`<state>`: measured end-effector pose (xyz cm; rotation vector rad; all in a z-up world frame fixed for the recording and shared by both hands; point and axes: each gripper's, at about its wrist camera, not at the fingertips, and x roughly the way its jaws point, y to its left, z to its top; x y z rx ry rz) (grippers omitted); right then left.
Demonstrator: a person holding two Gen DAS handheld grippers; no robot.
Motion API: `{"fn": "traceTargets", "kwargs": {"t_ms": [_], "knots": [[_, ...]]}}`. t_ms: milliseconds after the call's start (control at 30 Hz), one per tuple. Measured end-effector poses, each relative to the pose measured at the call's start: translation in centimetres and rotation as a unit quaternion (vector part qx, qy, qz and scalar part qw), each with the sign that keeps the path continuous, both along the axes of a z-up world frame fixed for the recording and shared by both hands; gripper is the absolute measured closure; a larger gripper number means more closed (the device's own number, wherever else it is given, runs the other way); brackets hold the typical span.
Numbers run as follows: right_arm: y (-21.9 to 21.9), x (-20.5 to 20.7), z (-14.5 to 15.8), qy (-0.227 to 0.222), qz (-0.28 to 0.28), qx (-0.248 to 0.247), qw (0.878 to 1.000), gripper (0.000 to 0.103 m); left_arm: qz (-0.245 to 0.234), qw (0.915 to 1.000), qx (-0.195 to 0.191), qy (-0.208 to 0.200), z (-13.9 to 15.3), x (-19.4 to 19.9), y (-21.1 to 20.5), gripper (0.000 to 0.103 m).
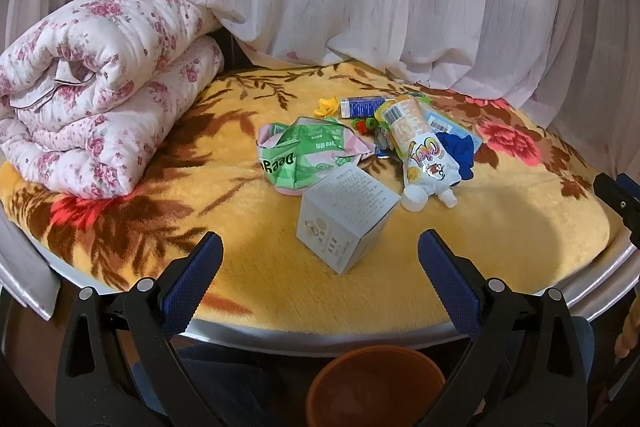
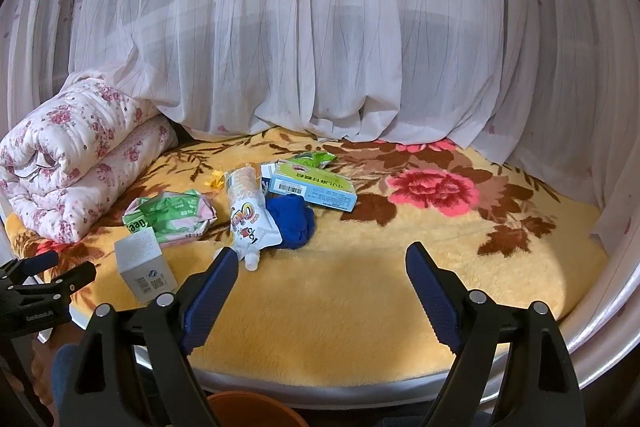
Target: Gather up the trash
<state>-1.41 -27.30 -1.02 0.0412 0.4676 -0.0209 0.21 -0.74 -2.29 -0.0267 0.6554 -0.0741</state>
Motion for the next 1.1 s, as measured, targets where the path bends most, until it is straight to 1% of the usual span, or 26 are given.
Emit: {"fn": "traceTargets", "kwargs": {"t_ms": [233, 333, 567, 600, 1100], "knots": [[-0.1, 0.1, 0.1, 0.002, 0.002, 0.002, 1.0, 0.018, -0.002, 1.0, -0.001, 0.006, -0.4, 0.1, 0.0, 0.008], [0.1, -0.2, -0.6, 0.003, 0.004, 0.006, 1.0, 0.018, -0.002, 1.0, -0.001, 0.007, -0.4, 0.1, 0.0, 0.008], [0.3, -0.3, -1.0, 0.003, 0.005, 0.005, 1.0, 0.018, -0.005, 0.9999, -0.003, 0.011, -0.8, 0.2, 0.0, 0.008], [0.2, -0.1, -0.6, 0.004, 0.005, 0.005, 1.0, 0.018, -0.005, 0.9999, -0.004, 0.012, -0.9, 0.2, 0.0, 0.008], [0.4, -0.1, -0.7, 0.005, 0.005, 0.005, 1.0, 0.017, -0.008, 0.9998, -0.01, 0.017, -1.6, 0.4, 0.1, 0.008]]}}
